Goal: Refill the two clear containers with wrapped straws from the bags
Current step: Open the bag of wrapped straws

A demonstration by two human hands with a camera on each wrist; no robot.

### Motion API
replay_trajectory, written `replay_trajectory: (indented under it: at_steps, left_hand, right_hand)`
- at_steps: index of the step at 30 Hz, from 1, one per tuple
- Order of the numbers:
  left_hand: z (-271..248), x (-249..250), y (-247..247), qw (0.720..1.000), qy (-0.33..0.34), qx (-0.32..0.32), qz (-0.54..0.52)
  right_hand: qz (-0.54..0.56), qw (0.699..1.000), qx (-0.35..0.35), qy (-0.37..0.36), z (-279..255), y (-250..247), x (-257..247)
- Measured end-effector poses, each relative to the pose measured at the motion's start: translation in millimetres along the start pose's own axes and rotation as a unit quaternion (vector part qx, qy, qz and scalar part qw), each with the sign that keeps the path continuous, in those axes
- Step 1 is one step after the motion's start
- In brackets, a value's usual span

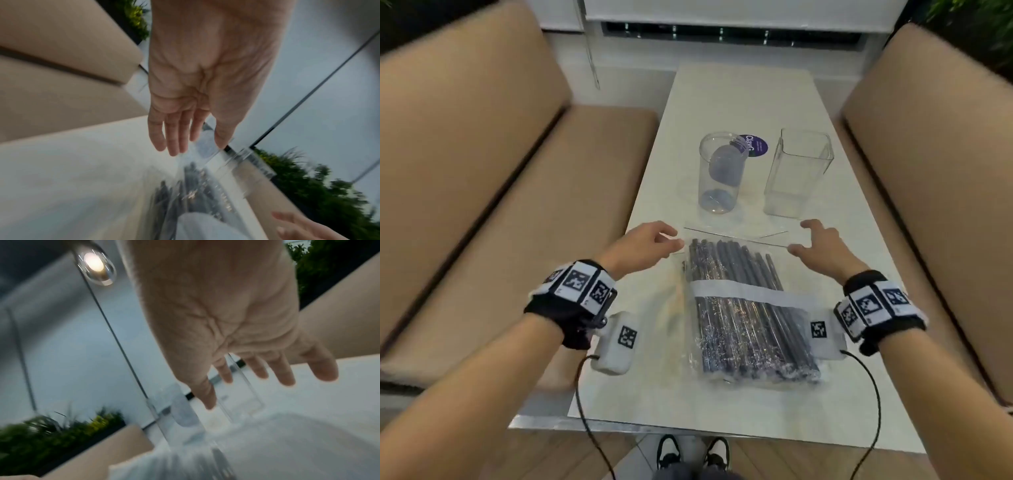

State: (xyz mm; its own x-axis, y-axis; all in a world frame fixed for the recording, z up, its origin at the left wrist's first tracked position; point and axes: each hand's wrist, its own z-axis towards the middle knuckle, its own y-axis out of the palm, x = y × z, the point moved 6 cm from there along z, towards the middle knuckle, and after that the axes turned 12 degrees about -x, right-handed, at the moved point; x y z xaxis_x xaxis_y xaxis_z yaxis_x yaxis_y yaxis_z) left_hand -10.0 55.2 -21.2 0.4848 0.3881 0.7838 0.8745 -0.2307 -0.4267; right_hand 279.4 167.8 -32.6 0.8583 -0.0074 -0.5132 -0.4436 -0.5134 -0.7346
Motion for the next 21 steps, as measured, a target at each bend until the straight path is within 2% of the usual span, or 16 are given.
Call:
replay_trajectory:
  at_steps: [4,6,10,14,16,18,19,21]
  left_hand:
    - [32.5,-18.5,18.2,0.996,-0.075,0.003,-0.053]
    - [42.4,-21.7,25.7,0.994,-0.079,0.004,-0.08]
    - [52.8,-19.6,37.6,0.994,-0.053,0.021,-0.091]
    - [33.5,2.5,41.5,0.992,0.028,0.049,-0.112]
    - [12.2,19.6,28.5,0.982,0.087,0.054,-0.158]
    - [-15.7,46.4,3.7,0.972,0.152,0.07,-0.163]
    - [-29.9,62.1,-9.7,0.968,0.184,0.071,-0.152]
    - [-58.9,100.3,-32.9,0.955,0.261,0.051,-0.129]
  right_hand:
    - [0.072,0.992,-0.005,0.102,15.3,22.0,23.2]
    - [0.117,0.987,0.004,0.112,18.4,28.5,30.6]
    - [0.208,0.974,0.038,0.078,14.8,26.2,33.3]
    - [0.224,0.973,0.045,0.021,-19.8,4.1,13.9]
    - [0.1,0.993,0.055,-0.037,-47.5,-25.0,-5.8]
    - [-0.052,0.988,0.114,-0.093,-79.1,-64.5,-28.3]
    - [-0.091,0.977,0.145,-0.129,-97.6,-83.7,-43.6]
    - [-0.079,0.959,0.17,-0.213,-131.9,-112.5,-79.9]
